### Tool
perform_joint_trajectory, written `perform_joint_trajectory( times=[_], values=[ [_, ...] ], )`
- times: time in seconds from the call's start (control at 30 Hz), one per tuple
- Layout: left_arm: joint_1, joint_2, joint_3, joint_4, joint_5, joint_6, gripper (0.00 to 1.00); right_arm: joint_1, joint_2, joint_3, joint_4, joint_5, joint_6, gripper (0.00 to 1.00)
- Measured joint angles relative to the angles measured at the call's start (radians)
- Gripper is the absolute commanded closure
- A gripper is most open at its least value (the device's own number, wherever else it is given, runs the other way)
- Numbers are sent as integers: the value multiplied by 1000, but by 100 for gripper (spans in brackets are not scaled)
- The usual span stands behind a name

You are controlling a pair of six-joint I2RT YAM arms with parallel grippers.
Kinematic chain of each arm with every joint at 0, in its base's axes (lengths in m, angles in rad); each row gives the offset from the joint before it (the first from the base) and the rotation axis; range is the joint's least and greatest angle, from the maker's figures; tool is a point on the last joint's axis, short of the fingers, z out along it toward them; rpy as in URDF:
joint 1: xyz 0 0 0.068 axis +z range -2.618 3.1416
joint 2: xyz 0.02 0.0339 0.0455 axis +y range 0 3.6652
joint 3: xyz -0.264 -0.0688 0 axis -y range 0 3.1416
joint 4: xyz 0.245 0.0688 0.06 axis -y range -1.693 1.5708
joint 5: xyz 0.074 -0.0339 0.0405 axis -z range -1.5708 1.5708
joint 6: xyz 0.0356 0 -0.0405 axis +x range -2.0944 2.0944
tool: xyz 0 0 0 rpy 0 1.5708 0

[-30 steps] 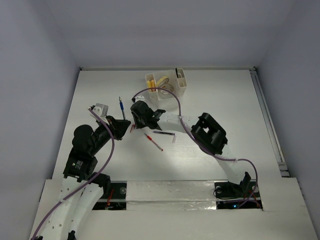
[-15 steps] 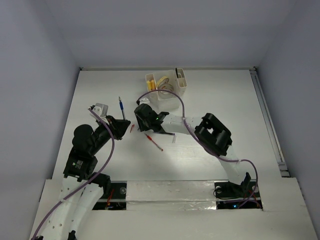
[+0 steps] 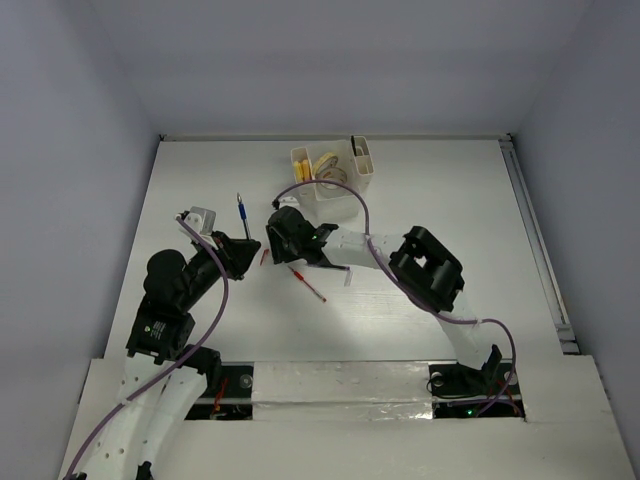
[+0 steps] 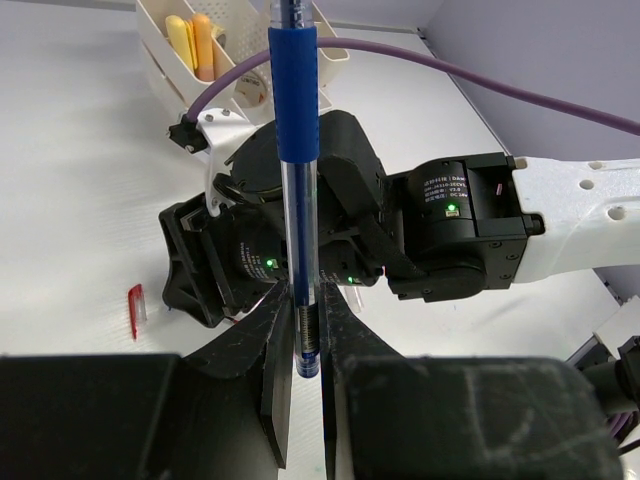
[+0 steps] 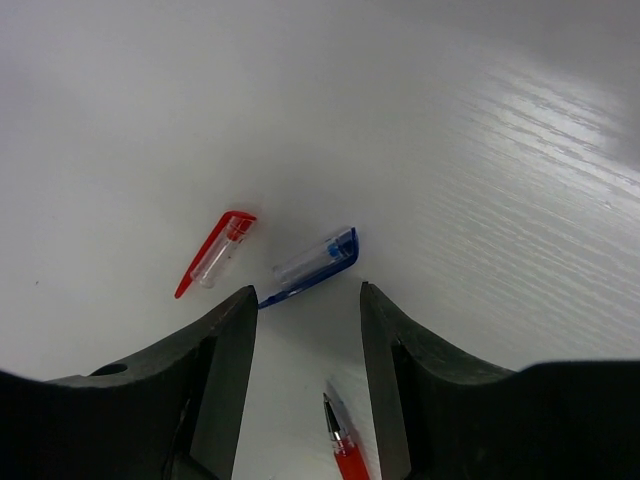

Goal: Sort the stationery into containers
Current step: Pick up the pen cap from the center of the board.

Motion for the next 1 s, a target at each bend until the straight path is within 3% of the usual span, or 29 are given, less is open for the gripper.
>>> perform_joint_trajectory(
  times=[0.37,0.7,0.9,1.0],
  values=[
    [0,0,0,0,2,0,100,0,54,75,8,-9,15,49],
    [11,0,0,0,4,0,100,0,95,136,-27,82,-37,74],
    [11,0,0,0,6,0,100,0,93,122,-18,109,-82,75],
    [14,0,0,0,7,0,100,0,87,114,-19,122,-99,68]
  ],
)
